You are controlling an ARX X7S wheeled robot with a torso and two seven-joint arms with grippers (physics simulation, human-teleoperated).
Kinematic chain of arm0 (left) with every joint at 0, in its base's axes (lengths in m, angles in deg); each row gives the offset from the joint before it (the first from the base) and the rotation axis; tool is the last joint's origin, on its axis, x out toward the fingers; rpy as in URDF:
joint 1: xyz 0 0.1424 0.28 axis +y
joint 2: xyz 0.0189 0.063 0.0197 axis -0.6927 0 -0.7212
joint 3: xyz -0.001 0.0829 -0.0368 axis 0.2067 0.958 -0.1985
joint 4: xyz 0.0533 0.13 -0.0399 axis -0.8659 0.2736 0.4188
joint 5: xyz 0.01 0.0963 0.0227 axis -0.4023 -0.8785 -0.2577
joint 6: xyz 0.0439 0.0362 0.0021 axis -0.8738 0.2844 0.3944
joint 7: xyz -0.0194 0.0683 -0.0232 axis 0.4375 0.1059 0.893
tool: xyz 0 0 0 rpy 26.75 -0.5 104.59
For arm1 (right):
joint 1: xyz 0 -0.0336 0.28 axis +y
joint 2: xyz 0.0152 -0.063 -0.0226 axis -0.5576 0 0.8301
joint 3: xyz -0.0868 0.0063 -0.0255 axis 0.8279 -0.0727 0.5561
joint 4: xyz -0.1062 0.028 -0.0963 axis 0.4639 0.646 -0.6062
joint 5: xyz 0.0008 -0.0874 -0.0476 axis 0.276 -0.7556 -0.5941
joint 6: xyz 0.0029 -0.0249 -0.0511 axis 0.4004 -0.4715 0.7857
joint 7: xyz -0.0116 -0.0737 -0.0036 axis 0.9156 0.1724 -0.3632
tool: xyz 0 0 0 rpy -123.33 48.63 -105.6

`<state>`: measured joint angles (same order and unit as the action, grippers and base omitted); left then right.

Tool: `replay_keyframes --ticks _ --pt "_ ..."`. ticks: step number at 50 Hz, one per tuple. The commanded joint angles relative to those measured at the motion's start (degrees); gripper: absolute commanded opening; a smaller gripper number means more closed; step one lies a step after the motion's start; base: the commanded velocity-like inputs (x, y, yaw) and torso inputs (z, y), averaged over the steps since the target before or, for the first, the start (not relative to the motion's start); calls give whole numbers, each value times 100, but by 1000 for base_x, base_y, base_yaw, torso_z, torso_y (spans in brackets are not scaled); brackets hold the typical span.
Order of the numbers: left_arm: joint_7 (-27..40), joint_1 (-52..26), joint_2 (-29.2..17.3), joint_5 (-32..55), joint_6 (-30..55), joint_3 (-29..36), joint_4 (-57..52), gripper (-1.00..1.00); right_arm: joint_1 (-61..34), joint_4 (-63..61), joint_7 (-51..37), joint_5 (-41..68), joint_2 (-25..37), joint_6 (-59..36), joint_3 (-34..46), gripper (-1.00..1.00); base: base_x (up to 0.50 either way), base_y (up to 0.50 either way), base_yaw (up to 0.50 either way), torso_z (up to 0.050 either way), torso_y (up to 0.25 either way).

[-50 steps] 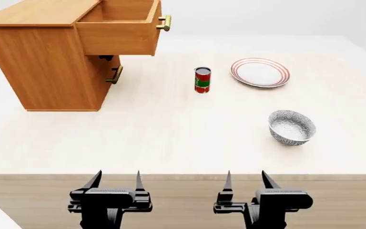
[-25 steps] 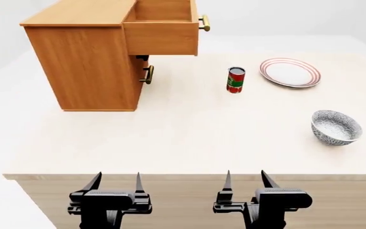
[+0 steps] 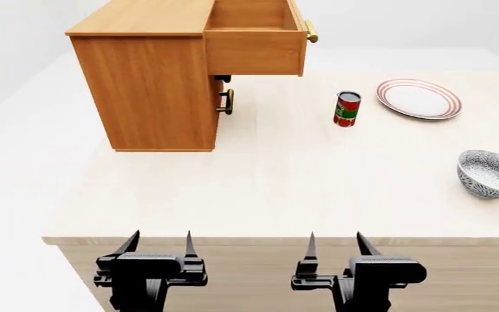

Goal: Put the bowl in the top drawer of the cabinet.

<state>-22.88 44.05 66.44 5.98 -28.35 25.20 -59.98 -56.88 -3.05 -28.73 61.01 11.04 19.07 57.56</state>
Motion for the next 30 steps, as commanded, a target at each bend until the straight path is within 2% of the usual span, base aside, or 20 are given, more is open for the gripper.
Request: replay_keyframes --ticks 1,6,13,18,24,27,30 --pt "84 28 -95 59 286 75 -275 100 -39 -241 -136 74 73 -272 18 100 0 0 0 0 0" --pt "146 115 -195 238 896 48 -1066 100 -17 -1033 -230 276 199 -970 -58 100 0 0 0 0 0" --pt "304 394 -533 823 2270 -222 -2948 100 -178 -2852 -442 697 576 -2593 -276 100 0 0 0 0 0" --pt "456 213 -762 1461 3317 -614 -3992 100 -439 -3993 -627 1110 844 -3832 -517 100 0 0 0 0 0" --pt "543 -222 -1114 2590 4532 -1264 -5148 100 -1277 -5001 -880 1864 993 -5572 -967 100 0 0 0 0 0" --pt "581 -833 -1252 3691 5235 -1744 -5421 100 -2037 -5326 -932 2538 940 -6595 -1497 100 0 0 0 0 0" --pt "777 -1482 -1370 4573 5715 -2147 -5435 100 -2566 -5451 -862 2831 1091 -6971 -1802 100 0 0 0 0 0"
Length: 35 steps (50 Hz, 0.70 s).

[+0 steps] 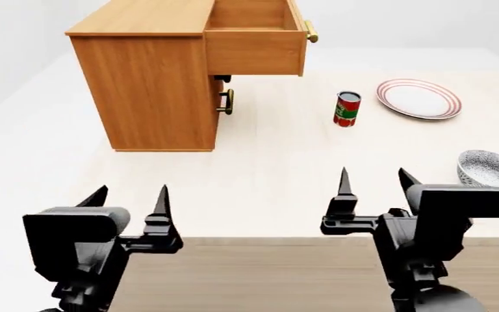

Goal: Put the bowl in the top drawer of the cabinet.

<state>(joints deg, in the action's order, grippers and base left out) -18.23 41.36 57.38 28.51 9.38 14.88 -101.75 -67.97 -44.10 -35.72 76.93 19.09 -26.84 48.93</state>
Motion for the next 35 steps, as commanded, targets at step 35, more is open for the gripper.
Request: replay_keyframes --ticks 35 --pt "788 -5829 -1900 4789 3293 -1049 286 100 -6863 1631 -91 2974 1961 -3120 394 100 67 0 0 0 0"
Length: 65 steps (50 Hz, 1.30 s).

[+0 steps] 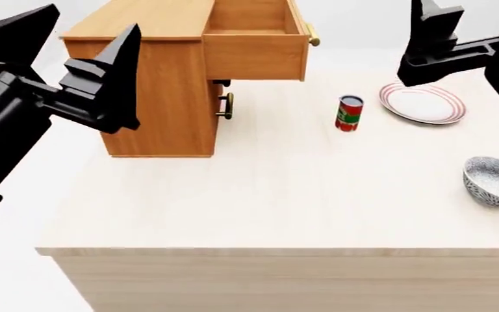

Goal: Put the bowl in the top drawer of the cabinet.

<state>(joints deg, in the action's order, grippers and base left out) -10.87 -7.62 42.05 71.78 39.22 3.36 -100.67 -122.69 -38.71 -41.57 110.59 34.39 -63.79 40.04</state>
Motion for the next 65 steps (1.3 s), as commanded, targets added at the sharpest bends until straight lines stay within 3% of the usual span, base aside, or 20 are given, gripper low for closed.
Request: replay_keyframes --ticks 1,7,65 --pt "122 -967 -423 582 355 68 164 100 -1513 1264 626 -551 454 731 1482 100 219 0 0 0 0" --pt "158 -1015 -495 693 384 84 156 100 -1753 1593 861 -851 479 1052 1850 100 228 0 0 0 0" --pt "112 -773 -661 707 55 118 56 100 -1911 1870 1017 -921 405 1376 2211 100 278 -24 0 0 0"
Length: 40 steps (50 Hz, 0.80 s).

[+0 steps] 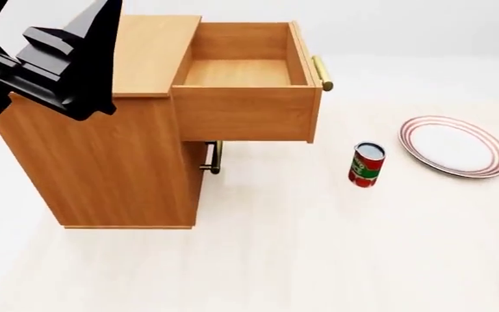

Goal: Put the bowl in the top drawer of the cabinet.

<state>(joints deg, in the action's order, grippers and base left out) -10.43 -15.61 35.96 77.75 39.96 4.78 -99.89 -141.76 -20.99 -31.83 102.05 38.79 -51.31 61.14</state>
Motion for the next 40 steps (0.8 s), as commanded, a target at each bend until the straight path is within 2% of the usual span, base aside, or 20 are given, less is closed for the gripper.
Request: replay_keyframes --ticks 1,16,22,30,40 --pt "66 31 -58 107 -22 -23 -23 100 -6 105 46 -71 -37 138 109 100 293 -35 0 0 0" --pt "27 109 -101 74 -107 -22 -34 100 13 131 27 -68 -39 185 135 100 293 -36 0 0 1" --pt "87 155 -145 195 -133 -103 -61 100 -118 55 -80 141 50 -167 -2 100 18 0 0 0 0" --pt "455 258 -283 650 -163 -373 -207 100 -724 297 -73 506 252 -1055 25 100 0 0 0 0 0" --pt "1083 370 -593 1466 -267 -713 -356 100 -995 1015 417 195 783 -1041 632 100 0 0 0 0 0"
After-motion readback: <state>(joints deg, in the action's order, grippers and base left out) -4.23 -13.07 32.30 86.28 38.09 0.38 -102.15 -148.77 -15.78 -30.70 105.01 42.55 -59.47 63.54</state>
